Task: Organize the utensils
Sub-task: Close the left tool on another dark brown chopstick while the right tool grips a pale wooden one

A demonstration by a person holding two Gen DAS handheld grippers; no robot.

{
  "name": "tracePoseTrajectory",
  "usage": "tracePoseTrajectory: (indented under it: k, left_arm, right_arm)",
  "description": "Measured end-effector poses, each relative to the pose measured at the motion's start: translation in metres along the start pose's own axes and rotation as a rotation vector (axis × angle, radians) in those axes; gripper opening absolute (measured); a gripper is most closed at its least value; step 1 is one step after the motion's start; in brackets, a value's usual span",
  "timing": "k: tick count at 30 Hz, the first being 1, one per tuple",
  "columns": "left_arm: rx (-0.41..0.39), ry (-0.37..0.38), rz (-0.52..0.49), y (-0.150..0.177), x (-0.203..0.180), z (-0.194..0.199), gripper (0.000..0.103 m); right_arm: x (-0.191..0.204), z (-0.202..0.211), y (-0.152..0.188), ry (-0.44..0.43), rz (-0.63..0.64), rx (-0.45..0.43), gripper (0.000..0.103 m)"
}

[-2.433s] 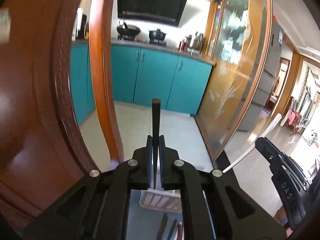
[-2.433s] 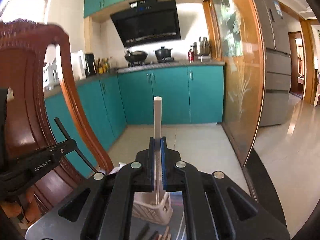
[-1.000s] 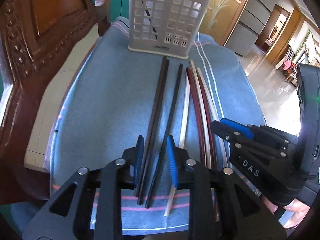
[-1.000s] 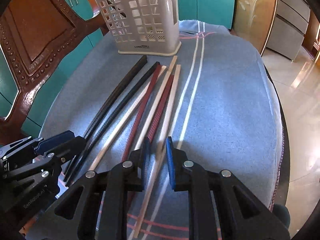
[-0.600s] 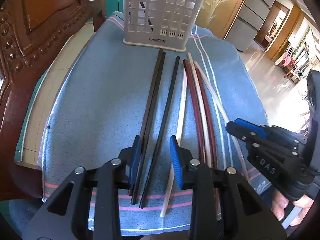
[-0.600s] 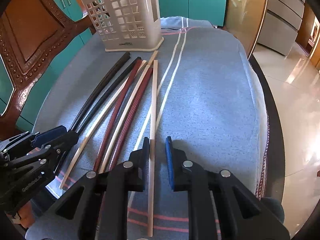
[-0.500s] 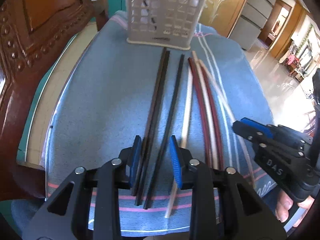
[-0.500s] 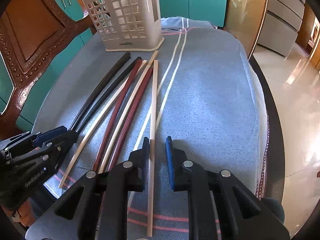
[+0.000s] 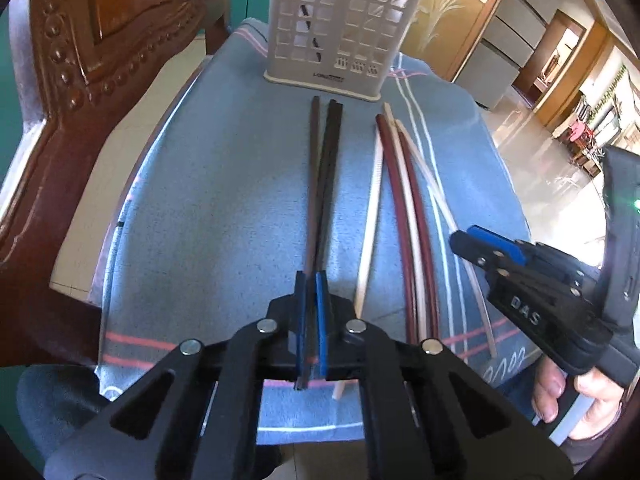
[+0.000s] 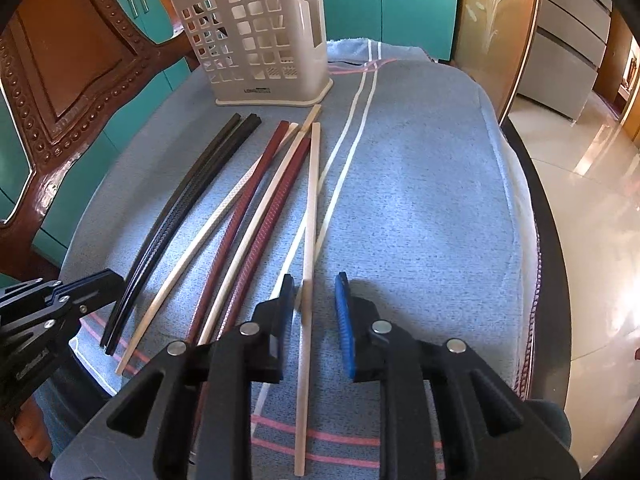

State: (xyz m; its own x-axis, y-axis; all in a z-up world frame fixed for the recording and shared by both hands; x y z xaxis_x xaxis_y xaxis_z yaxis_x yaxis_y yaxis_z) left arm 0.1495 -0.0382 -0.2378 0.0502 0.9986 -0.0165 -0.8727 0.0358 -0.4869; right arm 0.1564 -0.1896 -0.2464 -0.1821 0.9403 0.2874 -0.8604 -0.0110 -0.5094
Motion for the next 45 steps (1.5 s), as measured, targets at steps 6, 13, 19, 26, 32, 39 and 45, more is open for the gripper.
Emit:
tracePoseTrajectory:
  k: [6,13,19,26,32,39,45]
  left_arm:
    - [-0.01,-0.056,0.009,0.0,0.012,0.002,0.006]
    - [0.006,-0.069,0.066,-0.002,0.034,-0.003,0.006]
    - [-0.036,-0.046,0.037,-0.01,0.027,0.004,0.006]
    - [-0.039,-0.037,0.022,-0.028,0.016,-0.005,0.021]
    - [-0.014,-0.031,0.016,-0.057,0.01,-0.029,0.022]
    - [0.023,-0.094,-0.068,-0.084,-0.004,-0.058,0.027]
    - [0.034,-0.138,-0.084,-0.098,-0.005,-0.073,0.028]
  right_arm:
    - [0.002,0.0,0.0,0.004,0.014,-0.001,0.024]
    - [0.004,-0.001,0.0,0.047,0.051,0.012,0.024]
    - [0.004,-0.002,0.0,0.094,0.096,0.026,0.015]
    - [-0.006,0.002,-0.01,0.046,0.018,0.003,0.016]
    - [-0.003,-0.014,-0.029,0.067,0.036,0.023,0.019]
    - [0.002,-0.034,-0.045,0.118,0.077,0.044,0.026]
    - [-0.002,-0.047,-0.066,0.136,0.075,0.047,0.027]
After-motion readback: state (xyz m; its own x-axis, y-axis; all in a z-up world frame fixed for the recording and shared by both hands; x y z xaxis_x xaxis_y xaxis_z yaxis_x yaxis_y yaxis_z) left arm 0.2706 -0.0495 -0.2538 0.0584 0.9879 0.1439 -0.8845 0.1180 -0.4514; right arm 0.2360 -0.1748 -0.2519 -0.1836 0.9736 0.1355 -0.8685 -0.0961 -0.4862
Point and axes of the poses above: each gripper's, at about its wrist camera, not at the fingertips, and z roughly against the way its jaws point, x to its left, y to its underside, the point moved 9 cm from there along -z, roughly the way its jaws point, and after that the axes turned 11 degrees about -y, right-handed, at the moved point
